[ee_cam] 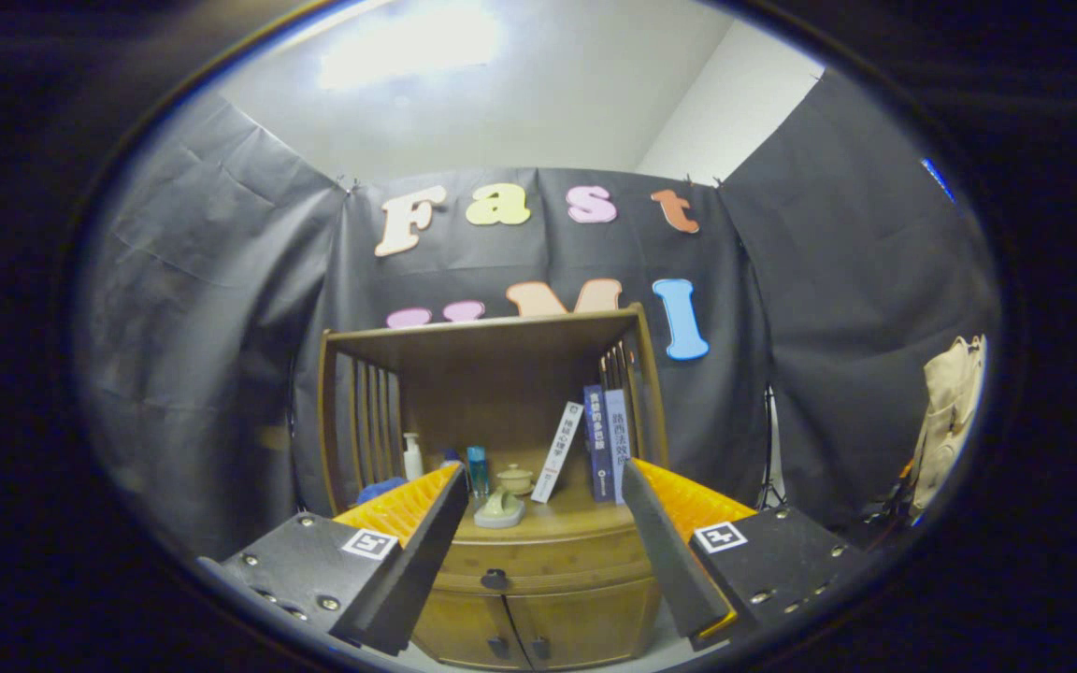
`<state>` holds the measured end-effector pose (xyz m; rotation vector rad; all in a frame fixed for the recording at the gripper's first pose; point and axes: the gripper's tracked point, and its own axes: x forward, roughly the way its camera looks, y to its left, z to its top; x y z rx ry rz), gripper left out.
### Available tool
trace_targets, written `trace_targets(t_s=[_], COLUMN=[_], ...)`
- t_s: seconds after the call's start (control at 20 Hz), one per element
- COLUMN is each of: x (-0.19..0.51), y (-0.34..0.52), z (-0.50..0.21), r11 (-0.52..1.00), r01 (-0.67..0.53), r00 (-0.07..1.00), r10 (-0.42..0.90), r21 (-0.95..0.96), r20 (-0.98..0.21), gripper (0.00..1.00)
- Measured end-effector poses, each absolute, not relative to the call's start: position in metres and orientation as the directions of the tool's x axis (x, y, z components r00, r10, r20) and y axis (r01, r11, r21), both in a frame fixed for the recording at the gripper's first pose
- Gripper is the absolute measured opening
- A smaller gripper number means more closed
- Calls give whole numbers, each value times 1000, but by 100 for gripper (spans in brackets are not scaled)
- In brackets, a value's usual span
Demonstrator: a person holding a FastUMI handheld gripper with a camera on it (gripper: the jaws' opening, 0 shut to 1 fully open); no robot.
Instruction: Pull open the drawer, take out the items inside it, and place them on the countertop above the cabinet.
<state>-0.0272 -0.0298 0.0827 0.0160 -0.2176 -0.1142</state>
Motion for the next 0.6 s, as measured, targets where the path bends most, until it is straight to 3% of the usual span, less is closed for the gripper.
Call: trace_targets(t_s=[0.6], x=[-16], y=[-21], z=[59], r11=[997], r01=[30], r00=[990], r10=[-40], r21=[76], r20=[134], gripper=[99])
